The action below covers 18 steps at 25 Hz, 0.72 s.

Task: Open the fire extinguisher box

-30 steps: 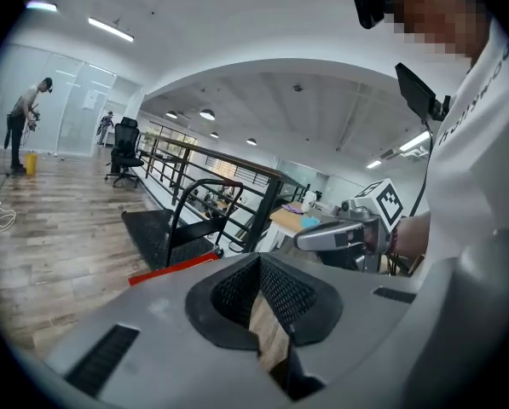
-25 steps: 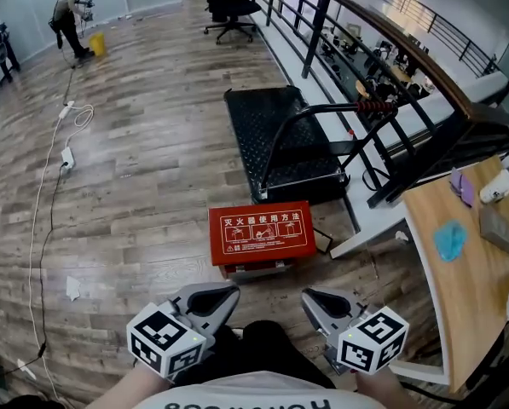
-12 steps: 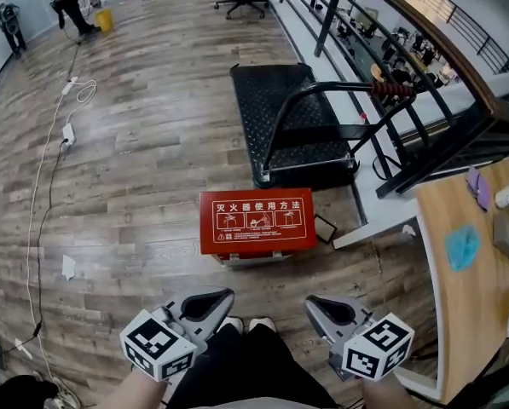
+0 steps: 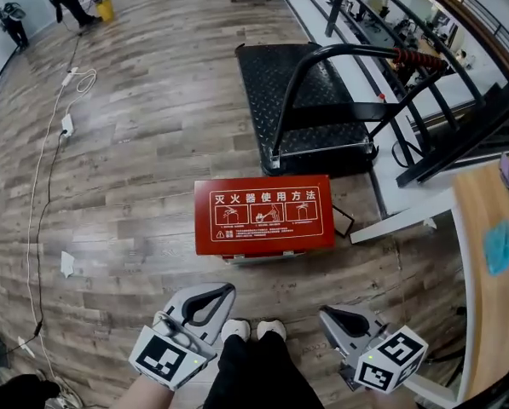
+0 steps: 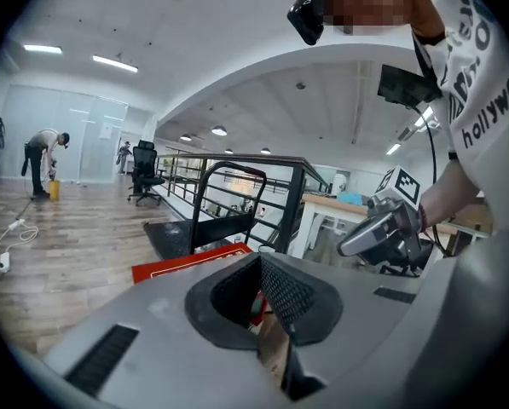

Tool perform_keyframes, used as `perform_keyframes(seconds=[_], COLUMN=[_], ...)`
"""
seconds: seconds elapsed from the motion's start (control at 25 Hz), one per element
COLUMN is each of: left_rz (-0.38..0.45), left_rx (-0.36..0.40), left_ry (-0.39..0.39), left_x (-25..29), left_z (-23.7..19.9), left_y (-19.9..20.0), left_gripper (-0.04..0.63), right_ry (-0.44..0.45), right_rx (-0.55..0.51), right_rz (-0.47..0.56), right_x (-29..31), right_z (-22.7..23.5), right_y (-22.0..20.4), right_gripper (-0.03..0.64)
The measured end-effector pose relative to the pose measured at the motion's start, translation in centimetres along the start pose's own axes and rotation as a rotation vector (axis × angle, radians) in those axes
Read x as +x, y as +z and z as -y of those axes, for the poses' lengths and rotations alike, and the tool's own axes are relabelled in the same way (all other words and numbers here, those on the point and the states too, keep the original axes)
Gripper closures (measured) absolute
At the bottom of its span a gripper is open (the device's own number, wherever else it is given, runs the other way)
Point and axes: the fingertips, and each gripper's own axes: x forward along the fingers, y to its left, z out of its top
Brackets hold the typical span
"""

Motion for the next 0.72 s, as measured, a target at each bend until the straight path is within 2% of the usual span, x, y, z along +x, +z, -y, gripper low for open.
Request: perform_keyframes(seconds=[0.2,0.4,0.44,0.48,0.52,0.6,0.72], left_rz=[-0.048,-0.08,-0.086,-0.092,-0.1,-0.124,-0.146], left_rx=[0.166,0.259,0.274,0.289,0.305,0.354,0.481], left_ry=[0.067,0.134,0.147,0.159,0.169,0.195,0.25], left_x=[1.9,3.3,3.5,3.8,4.1,4.6,5.3], left_z=[-1.5,-3.1,-3.5,-3.9,-4.2,-4.9,-5.7], left_y=[-4.4,-8.1,-8.7,-9.3,-9.9,-11.2,-13.3], left_gripper=[0.588,0.584,0.562,0.5,0.475,0.457,0.425], right_ry=[-0.01,0.006,0.006,0.004,0.002,0.003,0.002], right_rx=[0.034,0.036,0.041,0.048,0.055,0.06,0.057], right_rz=[0.044,0.05,0.051,0.051,0.05,0.047,0.043], right_x=[3.0,6.1,6.6,7.0,7.4,8.2,9.2], right_z=[2.9,4.5,4.8,5.2,5.6,6.2,7.1], right_y=[-2.3,-5.3,-6.0,-6.6,-7.2,-8.3,-9.6], right_gripper=[0.606,0.606,0.606,0.606,0.606,0.606,0.606])
